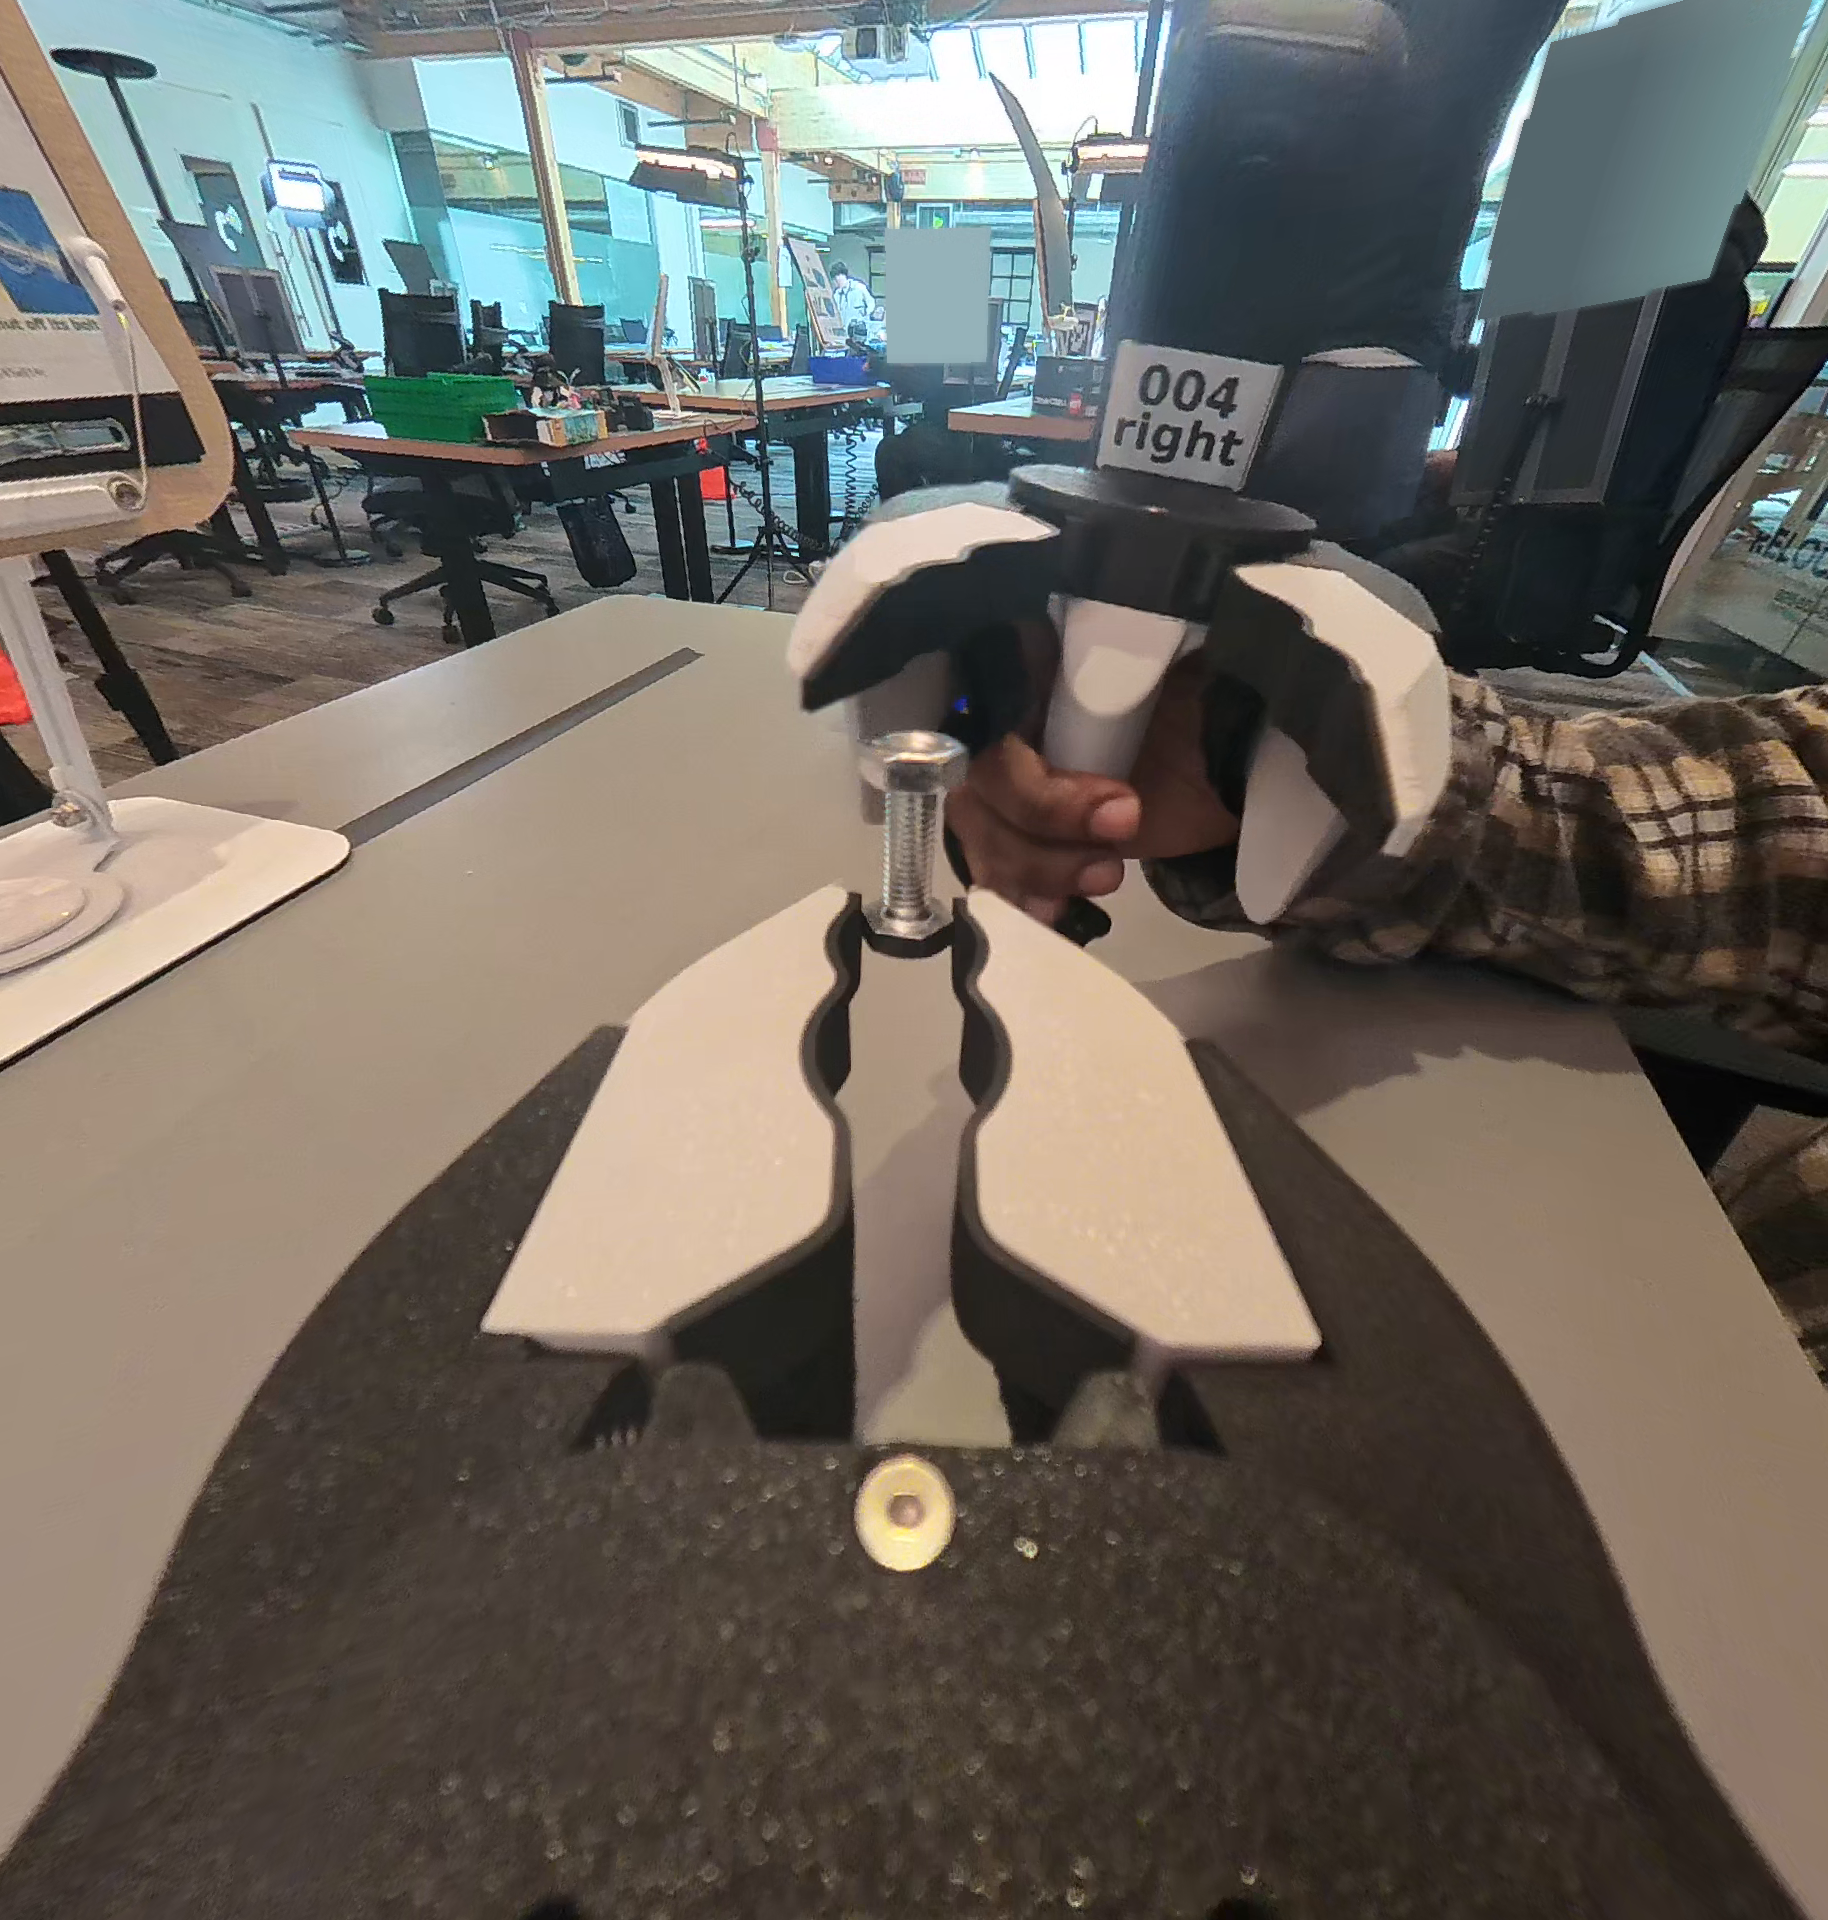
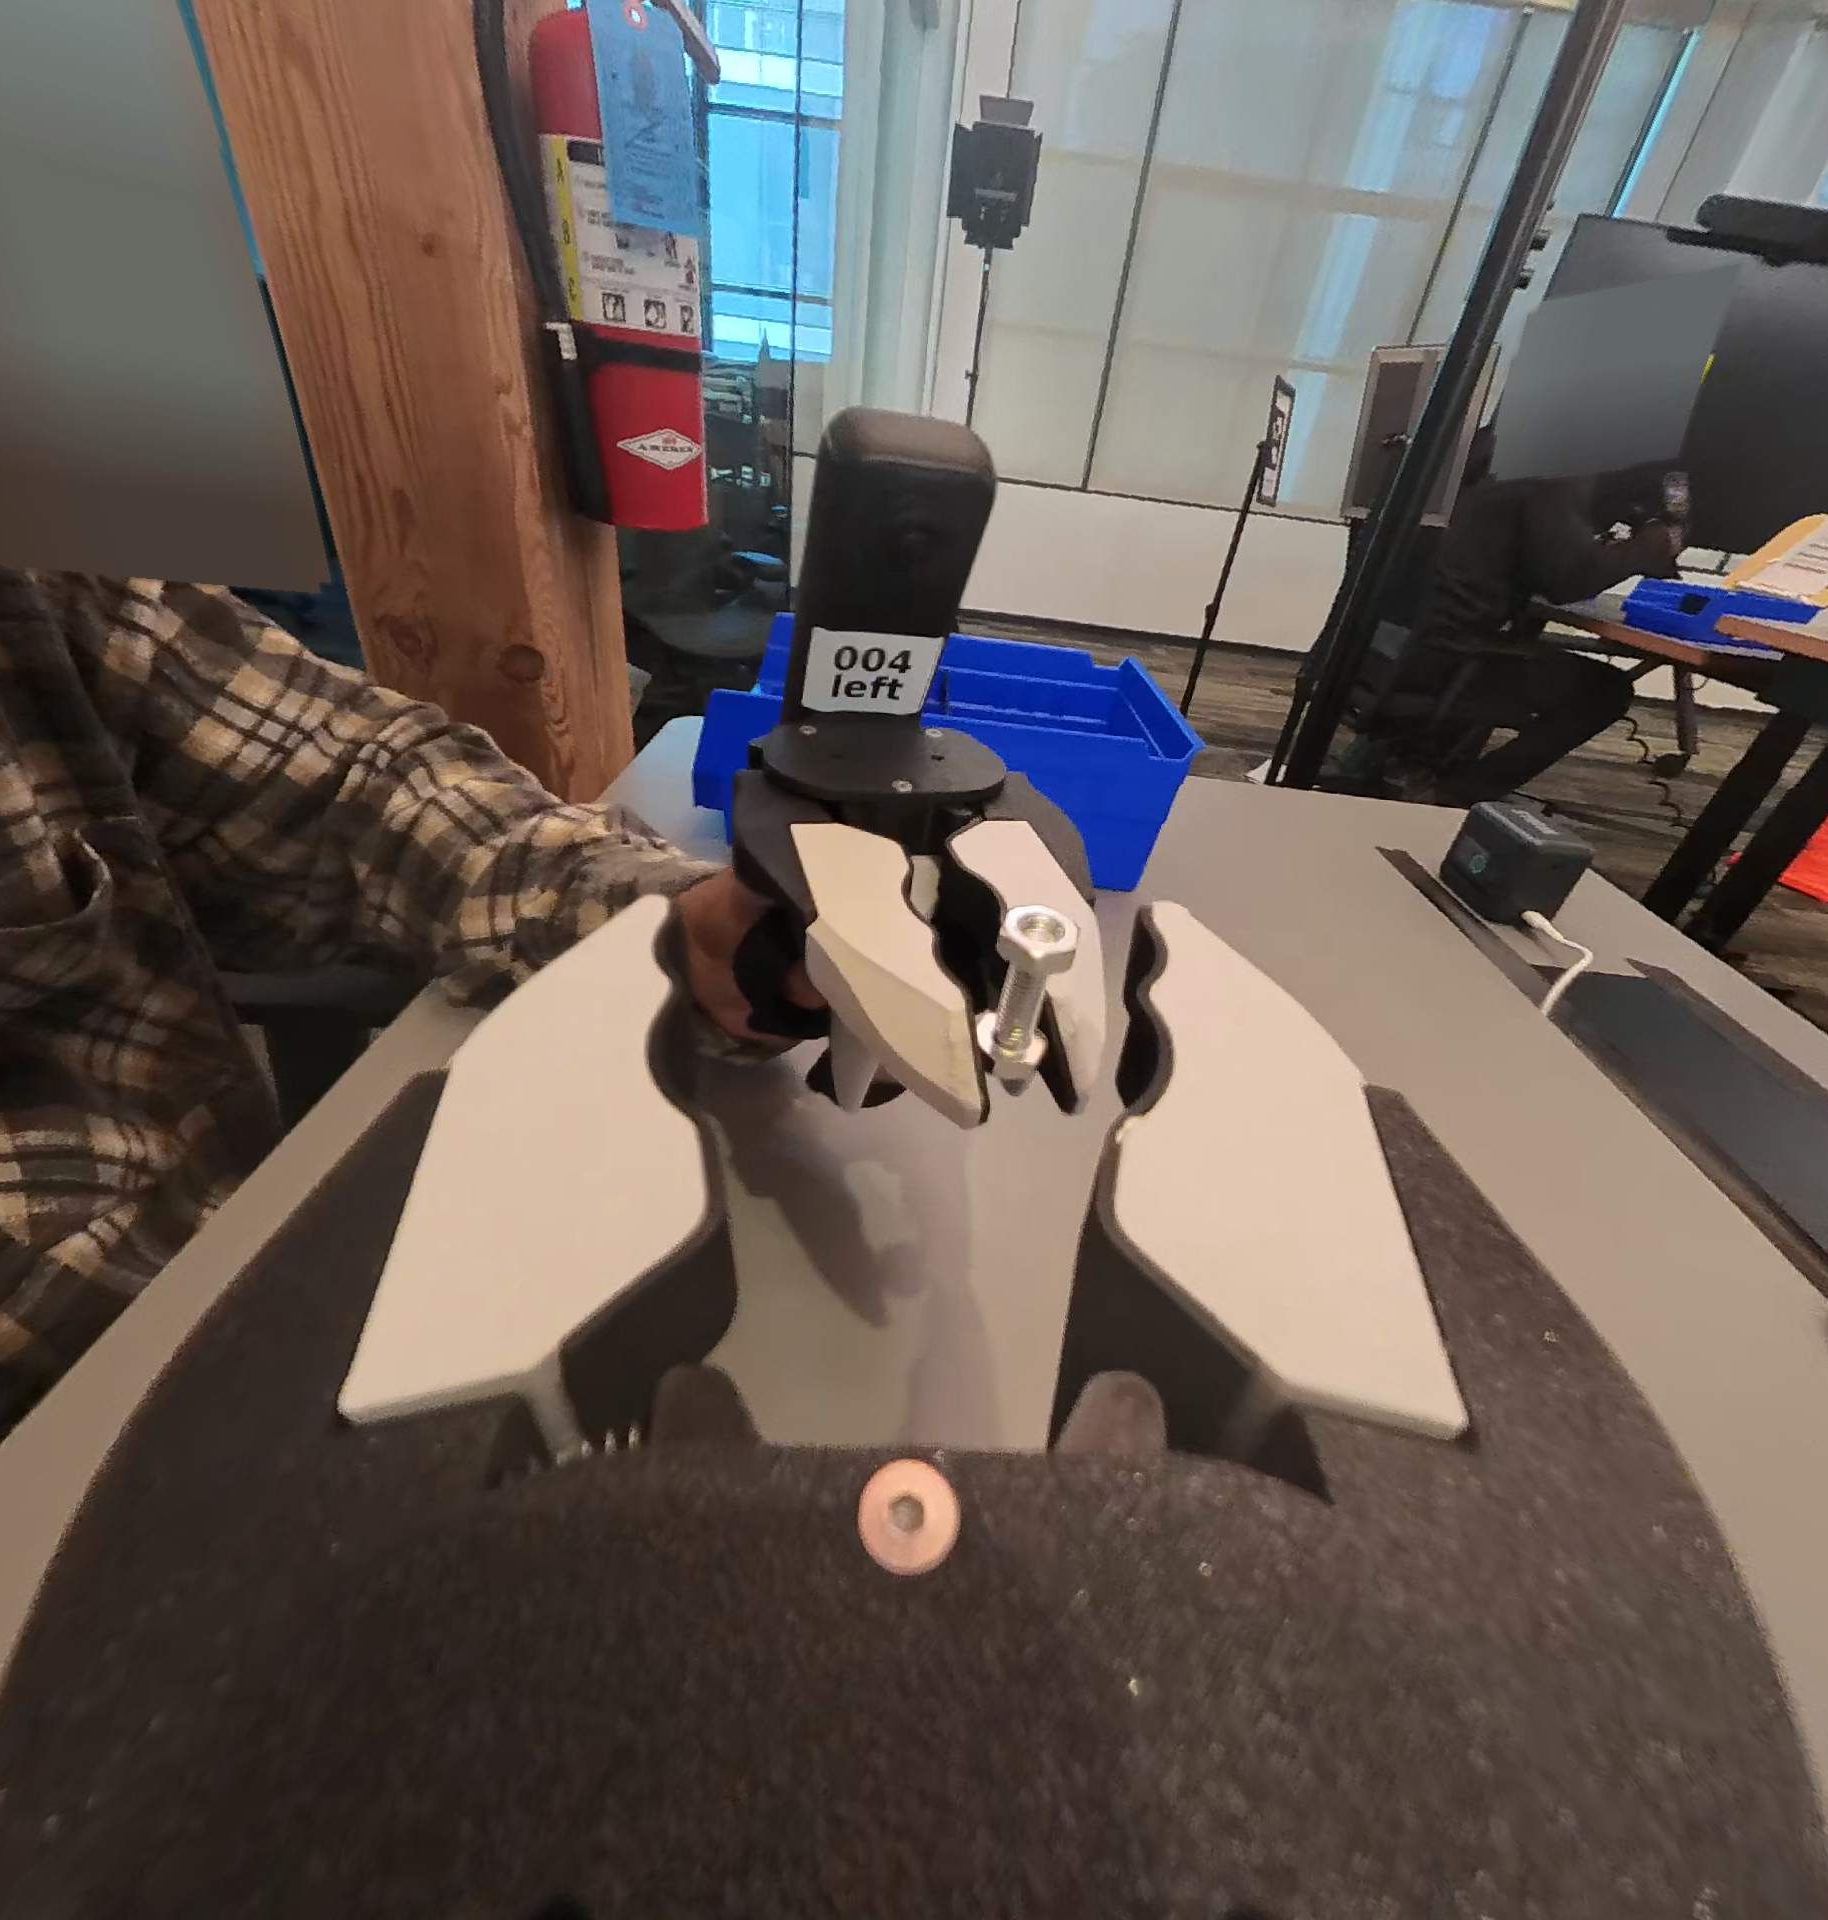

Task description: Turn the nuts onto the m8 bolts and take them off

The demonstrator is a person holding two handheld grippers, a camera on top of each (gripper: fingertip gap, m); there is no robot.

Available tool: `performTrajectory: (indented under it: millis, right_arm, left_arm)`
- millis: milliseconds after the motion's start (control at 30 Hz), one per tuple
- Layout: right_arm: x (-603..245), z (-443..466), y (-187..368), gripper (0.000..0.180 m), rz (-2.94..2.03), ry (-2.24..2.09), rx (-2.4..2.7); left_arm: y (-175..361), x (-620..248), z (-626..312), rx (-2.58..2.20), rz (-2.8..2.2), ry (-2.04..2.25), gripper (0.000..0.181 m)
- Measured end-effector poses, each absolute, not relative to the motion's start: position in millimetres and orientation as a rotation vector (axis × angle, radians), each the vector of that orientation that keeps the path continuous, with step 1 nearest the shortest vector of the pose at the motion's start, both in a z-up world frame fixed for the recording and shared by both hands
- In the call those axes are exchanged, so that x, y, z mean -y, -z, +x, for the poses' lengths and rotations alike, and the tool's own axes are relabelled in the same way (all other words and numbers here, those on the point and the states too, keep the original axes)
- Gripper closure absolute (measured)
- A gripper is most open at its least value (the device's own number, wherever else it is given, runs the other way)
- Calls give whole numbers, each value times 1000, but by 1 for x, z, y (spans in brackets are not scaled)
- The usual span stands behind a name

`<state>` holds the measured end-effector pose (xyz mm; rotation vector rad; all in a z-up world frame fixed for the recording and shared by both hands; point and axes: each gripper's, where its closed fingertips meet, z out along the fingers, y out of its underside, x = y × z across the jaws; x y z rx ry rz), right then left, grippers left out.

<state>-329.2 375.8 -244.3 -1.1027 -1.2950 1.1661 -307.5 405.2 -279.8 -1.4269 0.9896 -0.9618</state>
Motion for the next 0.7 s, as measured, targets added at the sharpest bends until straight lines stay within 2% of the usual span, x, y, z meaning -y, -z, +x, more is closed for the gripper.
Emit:
performTrajectory:
  millis: [700]
  right_arm:
    - [-371,-321,248,93,-1108,-1171,1213]
  left_arm:
    - [282,-405,-306,-995,-1433,975,165]
